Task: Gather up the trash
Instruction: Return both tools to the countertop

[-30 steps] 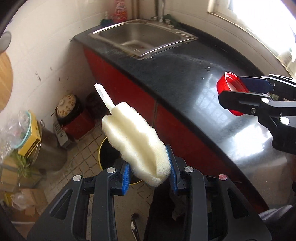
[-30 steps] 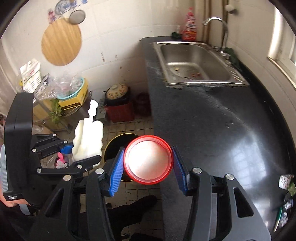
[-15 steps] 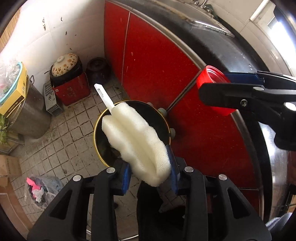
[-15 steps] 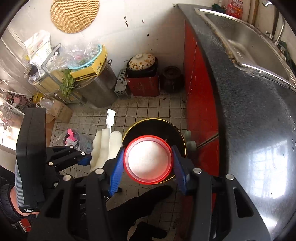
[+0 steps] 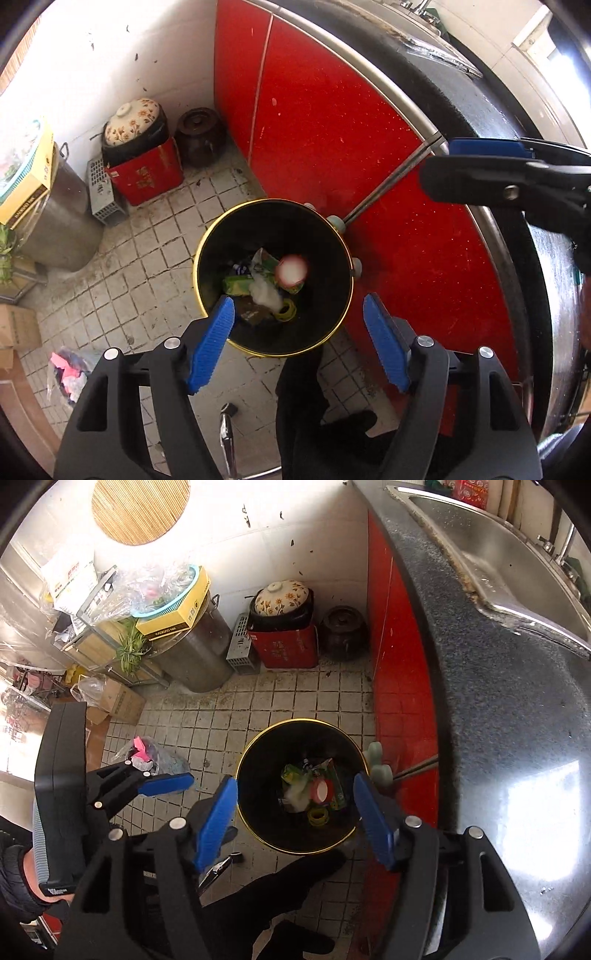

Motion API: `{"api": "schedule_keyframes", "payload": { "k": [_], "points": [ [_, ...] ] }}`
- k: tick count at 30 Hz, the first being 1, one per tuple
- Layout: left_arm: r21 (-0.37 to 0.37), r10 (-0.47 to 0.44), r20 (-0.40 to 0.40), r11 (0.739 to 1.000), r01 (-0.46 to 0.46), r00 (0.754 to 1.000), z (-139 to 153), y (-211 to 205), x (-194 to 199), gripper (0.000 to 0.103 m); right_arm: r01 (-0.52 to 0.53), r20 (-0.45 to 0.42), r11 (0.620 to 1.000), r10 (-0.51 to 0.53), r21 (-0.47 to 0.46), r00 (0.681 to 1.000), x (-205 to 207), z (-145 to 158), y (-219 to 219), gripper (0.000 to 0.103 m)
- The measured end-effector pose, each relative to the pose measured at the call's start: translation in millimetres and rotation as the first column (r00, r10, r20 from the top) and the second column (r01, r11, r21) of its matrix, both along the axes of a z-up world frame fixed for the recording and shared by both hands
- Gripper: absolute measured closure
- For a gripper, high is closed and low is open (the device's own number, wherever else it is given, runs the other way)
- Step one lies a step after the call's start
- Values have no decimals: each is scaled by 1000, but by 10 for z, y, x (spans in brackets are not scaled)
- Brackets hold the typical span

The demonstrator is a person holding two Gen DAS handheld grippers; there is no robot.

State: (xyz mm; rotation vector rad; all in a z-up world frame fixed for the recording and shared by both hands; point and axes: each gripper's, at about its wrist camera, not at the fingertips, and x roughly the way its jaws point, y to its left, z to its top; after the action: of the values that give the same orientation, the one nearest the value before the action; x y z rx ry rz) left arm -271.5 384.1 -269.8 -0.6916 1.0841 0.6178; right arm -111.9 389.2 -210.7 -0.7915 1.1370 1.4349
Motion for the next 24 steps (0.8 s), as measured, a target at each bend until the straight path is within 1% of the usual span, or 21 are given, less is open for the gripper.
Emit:
{"api": "schedule_keyframes", "payload": {
  "k": [1, 2, 4, 6, 8, 11, 12, 13, 14, 16, 17, 18, 19, 20, 21, 22, 23, 24],
  "points": [
    [11, -4, -1, 1000, 4, 1000, 44, -21, 10, 32, 6, 4, 1000, -6, 8, 1000, 21, 46, -44, 36],
    [27, -10, -3, 1000, 10, 1000, 101, -50, 22, 30, 17, 10, 1000, -17, 21, 1000, 67, 114, -103, 32],
    [71, -34, -9, 997, 34, 999, 249, -133, 88, 24, 45, 19, 998, -46, 45, 999, 158, 247, -224, 30],
    [116, -70, -9, 991, 71, 997, 401, -224, 199, 21, 94, 30, 993, -97, 76, 995, 308, 450, -447, 26],
    [156, -120, 9, 981, 117, 993, 600, -364, 369, 15, 149, 38, 983, -154, 112, 987, 455, 646, -679, 22],
    [196, -219, 54, 959, 205, 974, 909, -604, 714, 12, 249, 63, 955, -262, 163, 963, 736, 964, -1181, 20],
    [217, -269, 71, 944, 249, 960, 1032, -737, 885, 12, 284, 76, 942, -301, 179, 951, 834, 1065, -1370, 20],
    [231, -311, 82, 930, 285, 947, 1115, -829, 1021, 12, 330, 93, 923, -353, 199, 931, 949, 1184, -1608, 20],
    [246, -364, 91, 910, 333, 927, 1212, -972, 1196, 12, 363, 101, 907, -390, 213, 915, 1033, 1264, -1786, 20],
    [275, -470, 115, 862, 426, 875, 1391, -1272, 1519, 12, 440, 118, 866, -475, 238, 872, 1229, 1432, -2206, 20],
    [288, -519, 124, 835, 469, 846, 1468, -1436, 1666, 12, 489, 130, 836, -529, 251, 838, 1357, 1523, -2476, 20],
    [301, -579, 131, 796, 525, 804, 1555, -1644, 1849, 12, 532, 140, 805, -577, 264, 805, 1448, 1590, -2721, 20],
    [312, -623, 136, 765, 564, 770, 1613, -1807, 1977, 11, 575, 148, 770, -625, 276, 766, 1532, 1653, -2986, 20],
    [326, -666, 137, 729, 602, 733, 1674, -1986, 2104, 12, 607, 155, 742, -660, 284, 735, 1591, 1704, -3167, 20],
    [341, -707, 135, 691, 638, 694, 1724, -2174, 2220, 12, 649, 159, 701, -706, 296, 690, 1656, 1758, -3428, 20],
    [353, -748, 135, 649, 674, 650, 1773, -2375, 2337, 12, 678, 160, 669, -738, 304, 656, 1706, 1784, -3638, 20],
    [362, -785, 138, 608, 707, 604, 1817, -2577, 2442, 12, 715, 161, 626, -776, 311, 610, 1752, 1817, -3898, 20],
    [365, -806, 139, 581, 727, 575, 1839, -2721, 2522, 12, 744, 162, 588, -807, 316, 569, 1797, 1836, -4127, 20]
  ]
}}
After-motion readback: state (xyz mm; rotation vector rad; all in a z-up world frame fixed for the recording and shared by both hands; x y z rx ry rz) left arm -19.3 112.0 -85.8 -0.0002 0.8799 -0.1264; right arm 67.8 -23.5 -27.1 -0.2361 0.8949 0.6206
